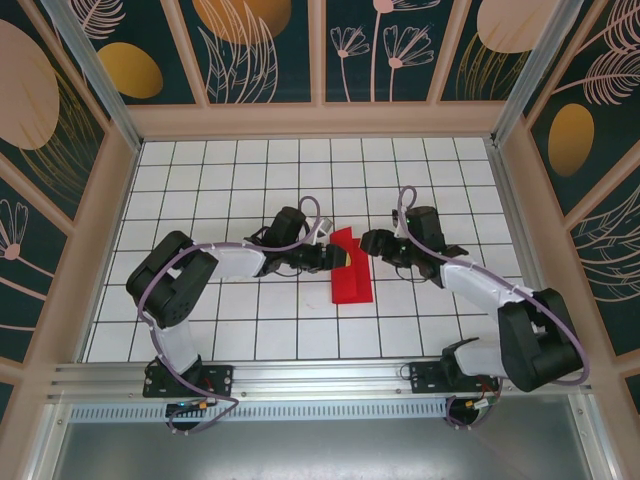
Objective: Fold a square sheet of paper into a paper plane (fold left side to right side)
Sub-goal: First fold in half a square sheet of paper at the center of the table.
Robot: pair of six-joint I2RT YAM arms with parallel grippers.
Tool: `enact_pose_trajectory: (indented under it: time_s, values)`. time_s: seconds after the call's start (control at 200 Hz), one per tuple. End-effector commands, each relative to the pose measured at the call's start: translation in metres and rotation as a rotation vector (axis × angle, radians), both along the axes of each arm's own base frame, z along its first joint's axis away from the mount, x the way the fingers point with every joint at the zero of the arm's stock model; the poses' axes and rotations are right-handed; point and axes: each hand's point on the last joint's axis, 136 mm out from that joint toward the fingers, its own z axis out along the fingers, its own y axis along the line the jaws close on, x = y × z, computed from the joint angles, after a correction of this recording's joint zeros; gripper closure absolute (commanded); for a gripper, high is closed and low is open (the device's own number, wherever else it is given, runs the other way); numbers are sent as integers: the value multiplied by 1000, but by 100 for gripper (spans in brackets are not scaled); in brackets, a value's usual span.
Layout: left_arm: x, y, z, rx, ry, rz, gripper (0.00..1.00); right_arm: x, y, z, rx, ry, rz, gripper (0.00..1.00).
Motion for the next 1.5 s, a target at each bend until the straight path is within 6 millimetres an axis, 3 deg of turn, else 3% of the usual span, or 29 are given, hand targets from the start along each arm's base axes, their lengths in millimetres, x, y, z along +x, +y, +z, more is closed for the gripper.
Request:
enact_pose_trajectory:
  time_s: [0.0,0.49,0.931,1.136,1.271,1.456,1.491]
  values:
    - [7,-6,6,-18,-18,6,39,-11,11,-1,101,40,31,43]
    - [7,-5,5,-11,-17,9,44,-16,31,-22,137,110,89,57]
    - [9,0,11,8,-50,25,40,-13,25,-34,79,128,77,100]
    - [11,10,14,68,-83,61,37,-10,8,-47,-5,141,25,100]
    - [18,20,-1,170,-77,108,37,-8,-8,-59,-95,161,-30,100]
    - [21,24,-27,261,-34,130,38,-8,-15,-68,-142,178,-46,100]
    - [28,18,-21,255,-54,137,38,-8,-15,-69,-146,179,-47,100]
